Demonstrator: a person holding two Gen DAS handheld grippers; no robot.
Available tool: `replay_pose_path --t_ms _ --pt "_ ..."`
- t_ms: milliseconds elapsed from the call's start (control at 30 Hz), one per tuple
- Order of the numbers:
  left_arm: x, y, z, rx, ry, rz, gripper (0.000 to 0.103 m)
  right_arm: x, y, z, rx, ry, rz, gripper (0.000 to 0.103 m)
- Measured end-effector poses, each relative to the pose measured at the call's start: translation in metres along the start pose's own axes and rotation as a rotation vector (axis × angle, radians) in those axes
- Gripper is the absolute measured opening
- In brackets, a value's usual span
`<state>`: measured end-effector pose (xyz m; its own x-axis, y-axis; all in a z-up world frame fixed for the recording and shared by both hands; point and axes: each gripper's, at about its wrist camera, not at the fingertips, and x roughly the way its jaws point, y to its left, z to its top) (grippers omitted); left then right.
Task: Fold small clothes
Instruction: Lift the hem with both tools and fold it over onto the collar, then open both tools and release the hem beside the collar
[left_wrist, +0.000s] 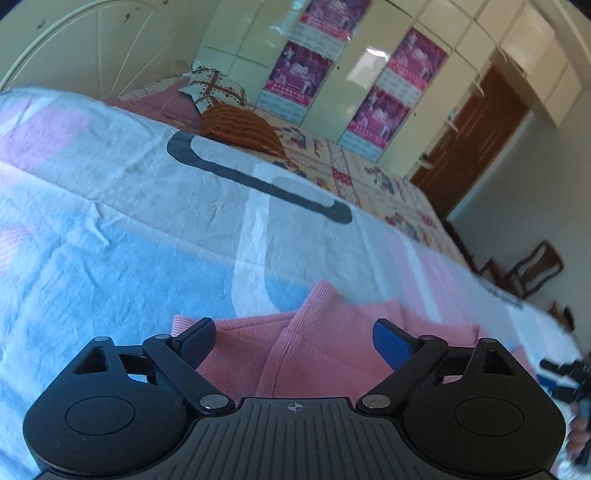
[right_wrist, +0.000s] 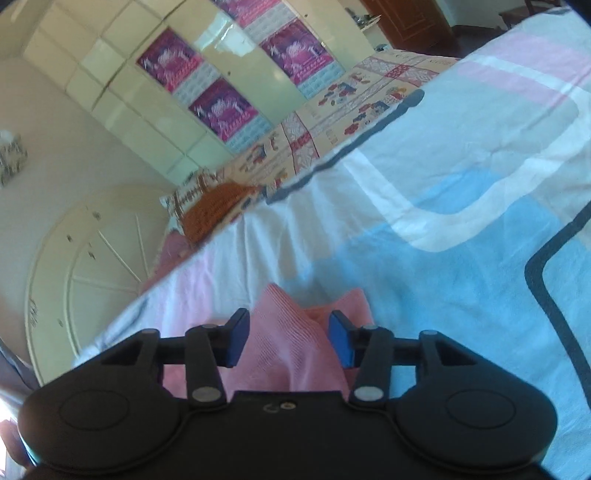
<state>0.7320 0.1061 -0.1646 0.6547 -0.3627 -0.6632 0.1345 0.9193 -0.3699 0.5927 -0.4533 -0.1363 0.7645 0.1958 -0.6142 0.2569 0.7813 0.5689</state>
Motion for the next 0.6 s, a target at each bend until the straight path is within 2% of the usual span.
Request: replay_pose_path --t_ms 33,167,200,233,267,300,333,400,500,533,600 --pt "0.006 -0.005 -0.002 0.045 0.021 0.020 0.078 0.003 0.003 -0.002 -0.032 0.011 -0.029 0.046" --pt "0.017 -0.027 -0.010 0.238 0.038 0.079 0.075 0.010 0.022 -0.011 -0.191 0.028 -0.098 0.045" --pt "0.018 -0.032 -0.012 0.269 0.036 0.082 0.063 0.011 0.027 -0.013 -0.230 0.030 -0.106 0.044" --pt "0.019 -0.036 -0.014 0.293 0.033 0.079 0.044 0.012 0.032 -0.015 -0.271 0.034 -0.117 0.040" --pt "0.018 -0.039 -0.015 0.306 0.031 0.064 0.036 0.014 0.039 -0.017 -0.327 0.039 -0.144 0.029" --pt "0.015 -0.043 -0.016 0.311 0.023 0.058 0.015 0.016 0.047 -0.021 -0.399 0.044 -0.183 0.018" --pt "0.011 -0.046 -0.018 0.327 0.011 0.060 0.011 0.019 0.054 -0.024 -0.461 0.048 -0.209 0.011" --pt "-0.008 -0.048 -0.023 0.314 -0.091 0.060 0.009 0.015 0.066 -0.031 -0.557 0.026 -0.236 0.009" --pt "-0.034 -0.040 -0.030 0.235 -0.232 0.069 0.009 -0.007 0.074 -0.031 -0.563 -0.090 -0.203 0.009" --pt "-0.036 -0.036 -0.032 0.219 -0.256 0.091 0.009 -0.013 0.075 -0.030 -0.559 -0.119 -0.195 0.009" --pt "-0.026 -0.026 -0.031 0.176 -0.218 0.124 0.009 -0.011 0.073 -0.029 -0.555 -0.126 -0.194 0.009"
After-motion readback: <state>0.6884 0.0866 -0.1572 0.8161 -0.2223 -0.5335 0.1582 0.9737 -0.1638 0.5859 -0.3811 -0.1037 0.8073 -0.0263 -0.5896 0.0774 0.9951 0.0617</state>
